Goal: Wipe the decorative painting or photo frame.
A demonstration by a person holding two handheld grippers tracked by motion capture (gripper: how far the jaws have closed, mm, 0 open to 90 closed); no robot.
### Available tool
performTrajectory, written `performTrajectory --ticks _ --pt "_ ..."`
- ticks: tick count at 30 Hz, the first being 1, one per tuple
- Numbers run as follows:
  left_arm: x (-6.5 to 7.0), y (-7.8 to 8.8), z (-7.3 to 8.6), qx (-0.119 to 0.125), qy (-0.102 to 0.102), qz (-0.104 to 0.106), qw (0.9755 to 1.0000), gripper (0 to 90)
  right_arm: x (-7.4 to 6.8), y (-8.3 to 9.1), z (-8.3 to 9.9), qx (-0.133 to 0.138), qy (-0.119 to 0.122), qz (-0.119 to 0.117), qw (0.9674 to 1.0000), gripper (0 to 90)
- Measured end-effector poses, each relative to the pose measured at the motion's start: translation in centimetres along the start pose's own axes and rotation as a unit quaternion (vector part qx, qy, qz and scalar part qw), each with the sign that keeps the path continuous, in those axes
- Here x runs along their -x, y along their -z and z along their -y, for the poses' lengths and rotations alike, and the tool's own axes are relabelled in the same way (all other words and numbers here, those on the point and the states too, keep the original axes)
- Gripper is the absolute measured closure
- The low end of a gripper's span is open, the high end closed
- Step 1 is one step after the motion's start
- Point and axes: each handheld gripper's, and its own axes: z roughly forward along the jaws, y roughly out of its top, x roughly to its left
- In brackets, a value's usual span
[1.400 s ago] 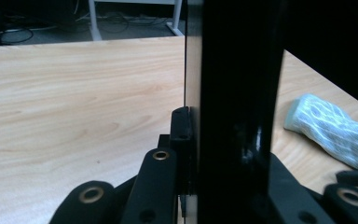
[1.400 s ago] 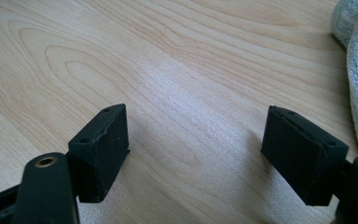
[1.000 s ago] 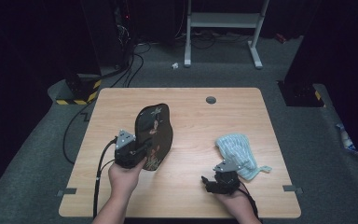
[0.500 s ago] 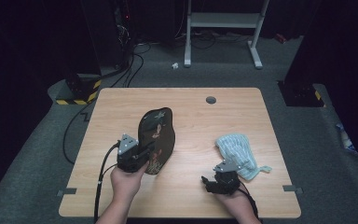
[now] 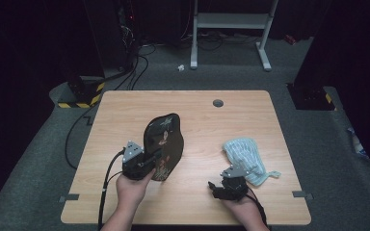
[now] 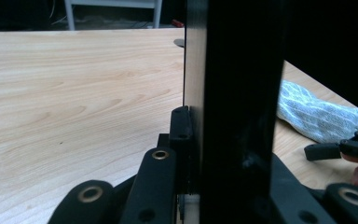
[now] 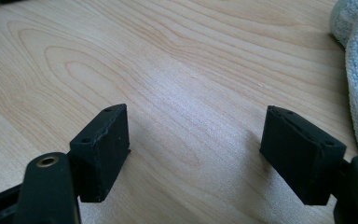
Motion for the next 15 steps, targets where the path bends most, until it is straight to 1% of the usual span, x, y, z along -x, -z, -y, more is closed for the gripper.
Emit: performTrajectory --ticks 4,6,8,10,12,15 --pt "-0.05 0.07 0.07 0.0 -0.004 0.002 1.0 79.7 -0.01 -0.02 -0.02 -0.001 -0.001 0.0 1.0 23.4" --pt "-0.08 -0.03 0.15 -0.006 -0.001 0.005 1.0 77.7 -0.03 -0.01 -0.02 0.0 -0.001 0.001 1.0 23.4" --pt "-0.03 -0.18 0.21 -0.012 -0.004 0.003 0.9999 71.6 -0.04 -0.01 -0.02 -0.001 -0.001 0.001 1.0 23.5" --pt "0.03 -0.19 0.28 -0.015 -0.009 -0.002 0.9998 63.6 -0.03 -0.01 -0.02 0.0 -0.001 0.001 1.0 23.5" --pt "0.13 -0.1 0.4 -0.017 -0.021 -0.006 0.9996 59.0 -0.02 -0.01 -0.02 0.0 -0.001 0.001 1.0 23.4" --pt "0.13 0.17 0.56 -0.018 -0.03 -0.013 0.9993 52.8 0.0 -0.01 -0.03 -0.001 -0.002 0.0 1.0 23.5"
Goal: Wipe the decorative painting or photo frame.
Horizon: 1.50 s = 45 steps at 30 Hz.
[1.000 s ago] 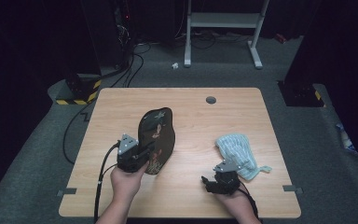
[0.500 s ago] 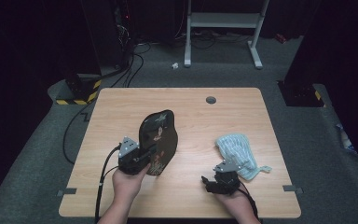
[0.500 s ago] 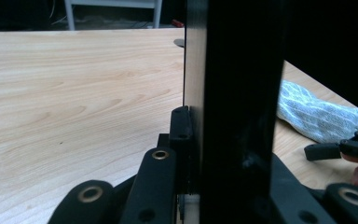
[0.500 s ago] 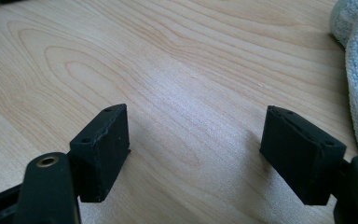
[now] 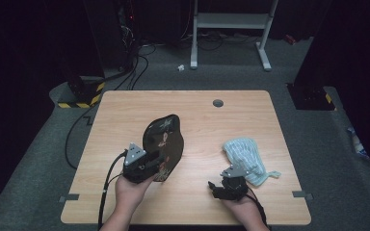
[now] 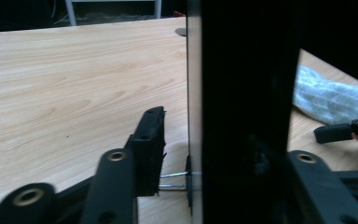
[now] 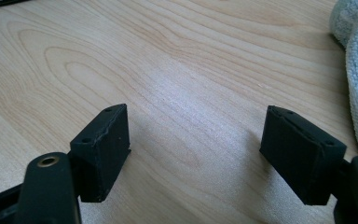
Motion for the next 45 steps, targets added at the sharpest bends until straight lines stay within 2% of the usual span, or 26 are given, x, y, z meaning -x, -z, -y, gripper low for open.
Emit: performTrajectory --ticks 5,8,15,21,23,26,28,31,33,41,45 --pt "0.3 0.8 0.9 0.003 -0.019 -0.001 0.9998 47.1 0.0 0.0 0.0 0.0 0.0 0.0 1.0 23.5" --pt "0.3 1.2 1.9 -0.007 -0.034 0.0 0.9994 44.7 0.0 0.0 0.0 0.0 0.001 0.001 1.0 23.5" --pt "0.4 1.6 3.9 0.001 -0.054 0.011 0.9985 45.9 0.0 0.0 0.0 0.001 0.001 0.001 1.0 23.6" --pt "-0.2 1.3 5.3 0.002 -0.052 0.022 0.9984 47.3 0.1 0.0 0.0 0.002 -0.004 0.006 1.0 24.2" --pt "-0.3 1.3 5.7 0.001 -0.049 0.032 0.9983 47.7 0.1 0.0 0.0 0.001 -0.01 0.009 0.9999 24.2" --pt "-0.2 1.1 6.0 -0.01 -0.059 0.032 0.9977 47.5 0.1 0.0 0.0 0.001 -0.012 0.01 0.9999 24.1" --pt "-0.4 1.0 6.1 -0.012 -0.054 0.039 0.9977 47.4 0.1 0.0 0.0 0.001 -0.012 0.011 0.9999 23.7" --pt "-0.4 0.8 6.2 -0.011 -0.057 0.041 0.9975 48.2 0.1 0.0 0.0 0.0 -0.014 0.012 0.9998 23.5" --pt "-0.6 0.9 6.3 -0.01 -0.049 0.043 0.9978 48.5 0.2 0.0 0.0 0.001 -0.013 0.011 0.9998 23.5" --pt "-1.1 1.8 6.5 0.009 -0.045 0.02 0.9988 50.8 0.1 0.0 0.0 0.001 -0.019 0.018 0.9997 23.6" --pt "-1.6 2.1 6.7 0.016 -0.029 0.018 0.9993 53.1 0.2 0.1 0.1 0.001 -0.017 0.015 0.9998 23.6"
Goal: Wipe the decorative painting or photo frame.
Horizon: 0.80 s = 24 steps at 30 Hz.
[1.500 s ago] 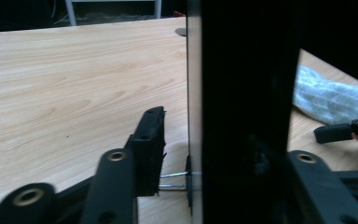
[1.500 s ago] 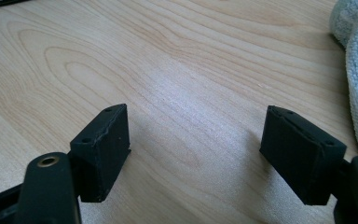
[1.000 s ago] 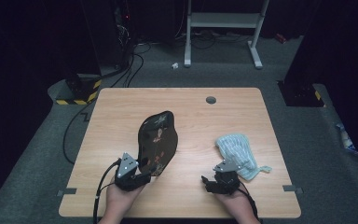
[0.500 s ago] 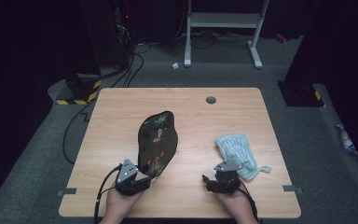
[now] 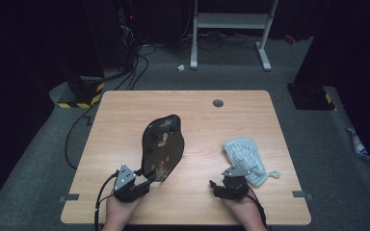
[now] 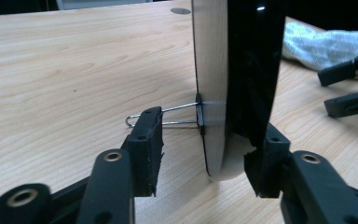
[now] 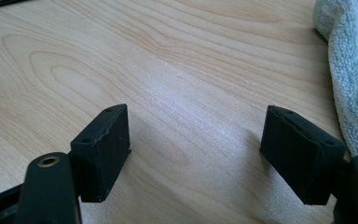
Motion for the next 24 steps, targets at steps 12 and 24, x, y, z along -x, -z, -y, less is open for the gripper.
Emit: performTrajectory --ticks 12,24 --pt "-1.2 0.4 0.3 -0.001 0.011 -0.014 0.9998 54.2 0.0 -0.1 -0.1 0.0 0.001 0.0 1.0 23.6" --pt "-1.7 0.1 0.5 -0.004 0.02 -0.017 0.9997 53.8 0.0 -0.1 -0.1 0.0 -0.001 0.002 1.0 23.6"
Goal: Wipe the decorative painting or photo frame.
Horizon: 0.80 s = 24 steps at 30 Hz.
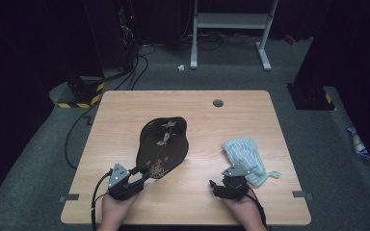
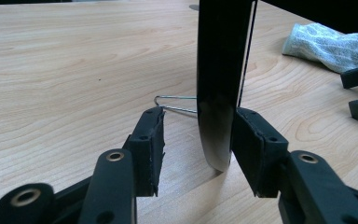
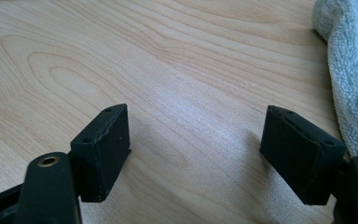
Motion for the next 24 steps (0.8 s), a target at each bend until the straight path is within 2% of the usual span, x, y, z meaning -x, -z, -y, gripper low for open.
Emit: performTrajectory --ticks 9,12,17,20,21,22,24 --pt "0.0 -0.3 0.0 -0.003 -0.004 -0.001 1.0 53.8 0.0 0.0 0.0 -0.001 -0.002 0.0 1.0 23.6" --pt "0.1 -0.3 0.0 -0.005 -0.011 -0.004 0.9999 53.9 0.0 0.0 0.0 -0.001 -0.002 0.0 1.0 23.6" --pt "0.1 -0.6 0.1 -0.009 -0.01 0.001 0.9999 53.5 0.0 0.0 0.0 0.0 0.0 0.0 1.0 22.9" --pt "0.1 -0.9 0.3 -0.012 -0.013 0.005 0.9998 52.9 0.0 0.0 0.0 -0.008 0.0 -0.014 0.9999 12.7" --pt "0.2 -1.1 0.4 -0.015 -0.017 0.006 0.9997 52.9 0.0 0.0 0.0 -0.008 0.0 -0.013 0.9999 15.3" --pt "0.3 -1.3 0.5 -0.017 -0.022 0.006 0.9996 52.9 -0.2 0.0 0.0 -0.007 0.002 0.001 1.0 15.4" --pt "0.5 -1.6 0.8 -0.021 -0.029 0.005 0.9994 52.9 0.0 0.2 0.2 -0.004 0.003 -0.001 1.0 19.7"
